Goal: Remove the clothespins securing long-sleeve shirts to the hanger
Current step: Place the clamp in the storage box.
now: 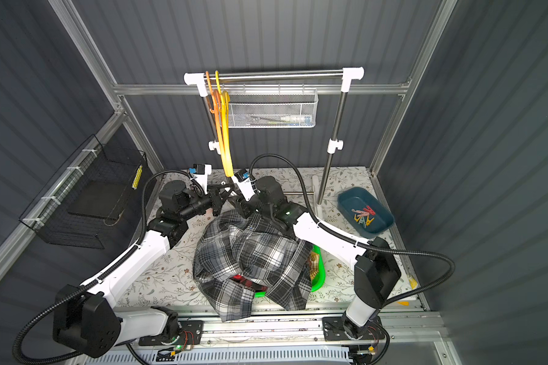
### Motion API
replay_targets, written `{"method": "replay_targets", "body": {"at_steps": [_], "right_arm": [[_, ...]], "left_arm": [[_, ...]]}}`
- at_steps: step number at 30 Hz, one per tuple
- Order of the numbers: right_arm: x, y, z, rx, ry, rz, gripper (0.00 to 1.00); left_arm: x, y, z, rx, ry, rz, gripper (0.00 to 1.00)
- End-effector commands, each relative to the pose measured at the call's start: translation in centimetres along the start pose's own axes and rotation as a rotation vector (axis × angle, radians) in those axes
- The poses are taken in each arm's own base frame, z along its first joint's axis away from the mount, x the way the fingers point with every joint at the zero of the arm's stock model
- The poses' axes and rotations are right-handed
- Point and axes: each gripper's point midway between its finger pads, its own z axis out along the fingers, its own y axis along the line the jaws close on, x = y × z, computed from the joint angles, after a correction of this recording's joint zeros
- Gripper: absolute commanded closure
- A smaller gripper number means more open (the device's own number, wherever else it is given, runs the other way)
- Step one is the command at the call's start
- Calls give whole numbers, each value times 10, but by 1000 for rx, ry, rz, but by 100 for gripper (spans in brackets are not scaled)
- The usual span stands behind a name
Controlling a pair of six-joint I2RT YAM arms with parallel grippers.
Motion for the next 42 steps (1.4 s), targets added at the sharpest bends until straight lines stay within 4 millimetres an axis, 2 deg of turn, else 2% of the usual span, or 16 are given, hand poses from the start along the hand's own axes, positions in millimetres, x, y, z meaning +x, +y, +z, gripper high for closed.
{"method": "replay_targets", "body": {"at_steps": [1,11,20,25,27,30,37,42], "right_arm": [[-14,1,2,9,-30,-6,60],[-12,-1,8,17,-20,-9,73],[-11,-4,8,32,-14,-9,93],[-11,-4,4,36,-16,-5,99],[-12,-3,0,38,-19,-4,100],[-10,-3,-4,38,-20,5,100],[-1,-4,-18,57,-19,30,100],[8,-11,-39,117,-9,51,100]], "left_arm": [[-2,-8,4,36,20,-23,100],[-4,-13,4,60,28,-28,99],[-8,-18,3,89,14,-43,96],[-13,-22,0,93,5,-34,81],[-15,-23,-1,89,4,-27,63],[-16,-20,-2,64,17,-20,49],[-24,-8,-3,23,4,-57,34],[-37,2,-15,-12,-45,-32,30]]}}
